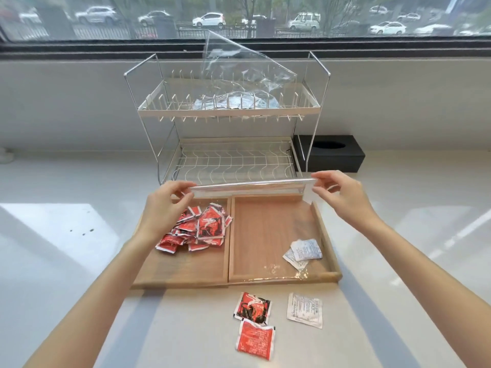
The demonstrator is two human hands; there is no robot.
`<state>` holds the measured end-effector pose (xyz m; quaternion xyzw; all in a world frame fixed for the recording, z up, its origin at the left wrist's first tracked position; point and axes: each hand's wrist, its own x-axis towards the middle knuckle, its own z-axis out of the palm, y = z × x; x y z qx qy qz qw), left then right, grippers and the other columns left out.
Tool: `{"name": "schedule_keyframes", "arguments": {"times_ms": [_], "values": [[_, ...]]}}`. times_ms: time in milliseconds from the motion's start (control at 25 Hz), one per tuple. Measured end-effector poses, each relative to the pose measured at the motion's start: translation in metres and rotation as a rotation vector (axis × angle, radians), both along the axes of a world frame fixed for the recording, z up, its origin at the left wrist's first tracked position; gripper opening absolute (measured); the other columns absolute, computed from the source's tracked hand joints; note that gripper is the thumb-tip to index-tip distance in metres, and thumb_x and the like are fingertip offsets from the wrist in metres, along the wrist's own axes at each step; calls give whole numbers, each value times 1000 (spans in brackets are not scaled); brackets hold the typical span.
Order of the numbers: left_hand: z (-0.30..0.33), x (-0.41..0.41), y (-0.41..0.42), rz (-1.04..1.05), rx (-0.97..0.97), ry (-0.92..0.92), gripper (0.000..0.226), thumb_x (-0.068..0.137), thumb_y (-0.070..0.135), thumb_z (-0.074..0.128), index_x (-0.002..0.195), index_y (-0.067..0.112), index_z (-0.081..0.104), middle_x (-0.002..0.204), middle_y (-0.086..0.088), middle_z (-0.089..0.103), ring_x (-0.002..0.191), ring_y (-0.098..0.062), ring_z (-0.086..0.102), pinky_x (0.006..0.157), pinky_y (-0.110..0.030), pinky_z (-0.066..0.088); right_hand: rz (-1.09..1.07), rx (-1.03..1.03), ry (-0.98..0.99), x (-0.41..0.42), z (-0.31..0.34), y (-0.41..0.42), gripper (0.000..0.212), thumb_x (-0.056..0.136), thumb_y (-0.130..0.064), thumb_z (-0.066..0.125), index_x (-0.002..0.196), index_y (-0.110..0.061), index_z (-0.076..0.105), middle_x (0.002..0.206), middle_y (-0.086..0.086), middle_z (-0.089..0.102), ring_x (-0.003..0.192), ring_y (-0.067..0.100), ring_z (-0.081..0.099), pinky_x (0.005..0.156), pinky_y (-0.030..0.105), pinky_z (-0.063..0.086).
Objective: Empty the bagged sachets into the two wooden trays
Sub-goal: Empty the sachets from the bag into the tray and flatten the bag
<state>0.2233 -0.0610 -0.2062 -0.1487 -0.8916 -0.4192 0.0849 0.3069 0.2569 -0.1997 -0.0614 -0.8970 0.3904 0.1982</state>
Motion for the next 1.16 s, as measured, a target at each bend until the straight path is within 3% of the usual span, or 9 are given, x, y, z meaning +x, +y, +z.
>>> {"name": "schedule_keyframes", "arguments": {"times_ms": [120,320,400,480,640,760,880,1040,1160], "values": [[18,13,15,12,-75,140,9,82,15,62,89,12,68,87,2,56,67,2,51,60,-3,35,-27,114,87,15,13,19,8,82,-12,64,88,-11,69,83,5,56,66,4,51,63,1,38],[35,25,61,-32,-70,163,9,81,16,64,87,11,69,90,3,60,53,-8,58,62,-9,42,-134,132,13,37,27,67,7,84,-26,63,80,-23,68,56,-6,46,52,7,48,55,16,36],[37,29,87,-68,5,70,10,82,14,62,90,10,68,73,0,66,54,-4,63,54,-15,50,-147,9,-33,44,29,88,11,86,-23,60,75,-24,63,54,-5,57,45,1,54,54,12,43],[37,32,113,-93,63,20,8,83,13,61,88,11,67,66,4,65,55,-2,65,56,-19,54,-150,-144,-58,47,31,109,11,87,-18,57,78,-19,63,62,-1,65,45,-3,59,55,11,49],[32,32,159,-134,114,67,10,82,9,62,84,18,65,73,7,66,65,15,61,68,-5,48,-158,-274,-29,49,34,153,10,87,-16,58,80,-17,65,75,5,69,61,-3,66,66,14,54],[28,33,189,-113,132,175,10,82,7,62,89,11,68,85,2,67,74,18,58,76,-4,46,-155,-284,36,51,31,182,14,85,-17,61,76,-28,65,76,-6,71,78,7,69,79,21,52],[19,36,218,-117,136,309,14,82,6,61,93,6,69,92,2,65,83,19,56,80,-2,44,-169,-321,84,52,25,210,12,84,-15,62,85,-25,68,79,-14,70,76,-8,65,78,8,49],[-7,45,253,-157,40,382,18,81,3,62,97,5,69,100,4,62,95,1,56,86,-2,40,-213,-582,109,54,6,239,12,86,-21,61,95,-20,69,87,-9,68,77,-3,65,80,7,50],[-40,48,280,-165,-27,317,19,80,1,61,97,5,69,104,0,65,96,-7,57,87,-4,38,-307,-693,43,51,-27,256,17,87,-17,59,101,-10,65,86,-3,67,67,-6,65,77,7,51]]}}
